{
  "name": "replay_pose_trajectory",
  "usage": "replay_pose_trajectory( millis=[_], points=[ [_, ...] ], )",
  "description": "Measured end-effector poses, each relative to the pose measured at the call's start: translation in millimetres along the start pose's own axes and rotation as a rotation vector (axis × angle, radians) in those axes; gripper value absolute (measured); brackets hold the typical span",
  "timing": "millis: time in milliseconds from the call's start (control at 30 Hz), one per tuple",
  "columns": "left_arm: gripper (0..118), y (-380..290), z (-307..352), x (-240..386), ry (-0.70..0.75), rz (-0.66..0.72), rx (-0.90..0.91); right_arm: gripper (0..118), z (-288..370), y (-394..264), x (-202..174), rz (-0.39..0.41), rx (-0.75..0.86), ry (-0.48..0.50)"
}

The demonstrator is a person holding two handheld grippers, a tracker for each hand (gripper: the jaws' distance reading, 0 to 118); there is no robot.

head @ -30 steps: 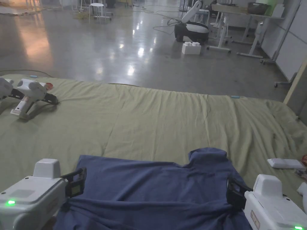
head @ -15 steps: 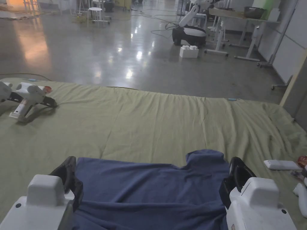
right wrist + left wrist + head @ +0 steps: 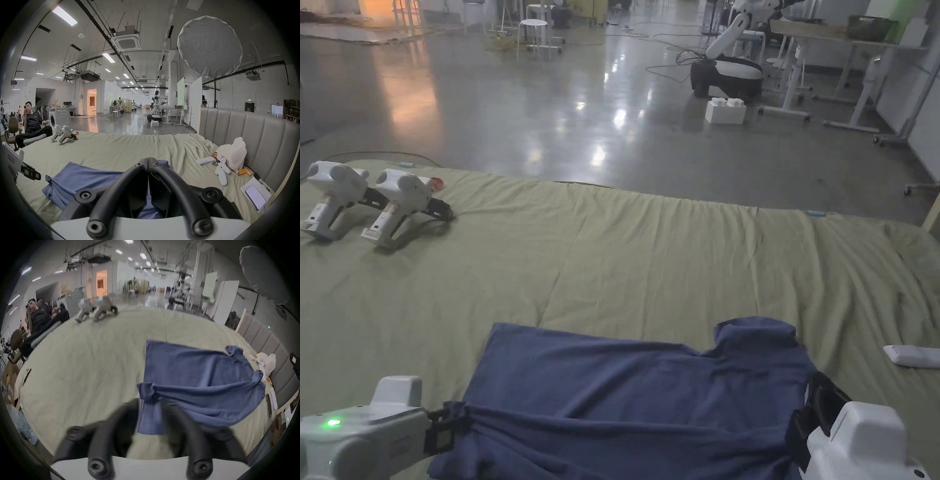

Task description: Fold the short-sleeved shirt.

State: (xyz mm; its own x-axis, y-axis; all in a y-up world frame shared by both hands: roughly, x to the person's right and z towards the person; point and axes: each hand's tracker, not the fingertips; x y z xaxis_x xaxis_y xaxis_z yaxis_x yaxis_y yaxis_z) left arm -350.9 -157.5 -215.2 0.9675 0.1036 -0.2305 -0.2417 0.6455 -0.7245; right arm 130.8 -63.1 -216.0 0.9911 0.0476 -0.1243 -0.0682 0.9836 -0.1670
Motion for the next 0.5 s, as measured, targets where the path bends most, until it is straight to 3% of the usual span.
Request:
replay_pose_trajectory(
  millis=[33,67,233,267,300,400,500],
  points=[
    [70,1.7,-11.3,-1.2,-0.003,-0.006,-0.042,0,-0.1,-2.4,1.9,0.001,-0.011,-0.004],
    [80,3.2,-21.4,-0.9,0.015,-0.01,-0.099,0,0.9,-4.7,5.1,0.002,-0.019,-0.008],
    [83,-7.6,-57.1,8.2,0.08,-0.066,-0.309,0,4.6,-13.2,18.2,0.012,-0.061,-0.034],
    [82,-15.5,-64.2,7.6,0.08,-0.08,-0.355,0,5.1,-15.1,21.4,0.011,-0.068,-0.04],
    [82,-18.3,-59.6,11.0,0.092,-0.098,-0.289,0,5.4,-16.4,24.1,0.01,-0.077,-0.045],
    [71,-15.7,-52.7,19.4,0.114,-0.091,-0.286,0,6.6,-20.5,31.6,0.005,-0.091,-0.058],
    [39,-17.1,-47.3,28.9,0.102,-0.102,-0.282,0,5.7,-23.6,35.9,0.003,-0.104,-0.068]
  ],
)
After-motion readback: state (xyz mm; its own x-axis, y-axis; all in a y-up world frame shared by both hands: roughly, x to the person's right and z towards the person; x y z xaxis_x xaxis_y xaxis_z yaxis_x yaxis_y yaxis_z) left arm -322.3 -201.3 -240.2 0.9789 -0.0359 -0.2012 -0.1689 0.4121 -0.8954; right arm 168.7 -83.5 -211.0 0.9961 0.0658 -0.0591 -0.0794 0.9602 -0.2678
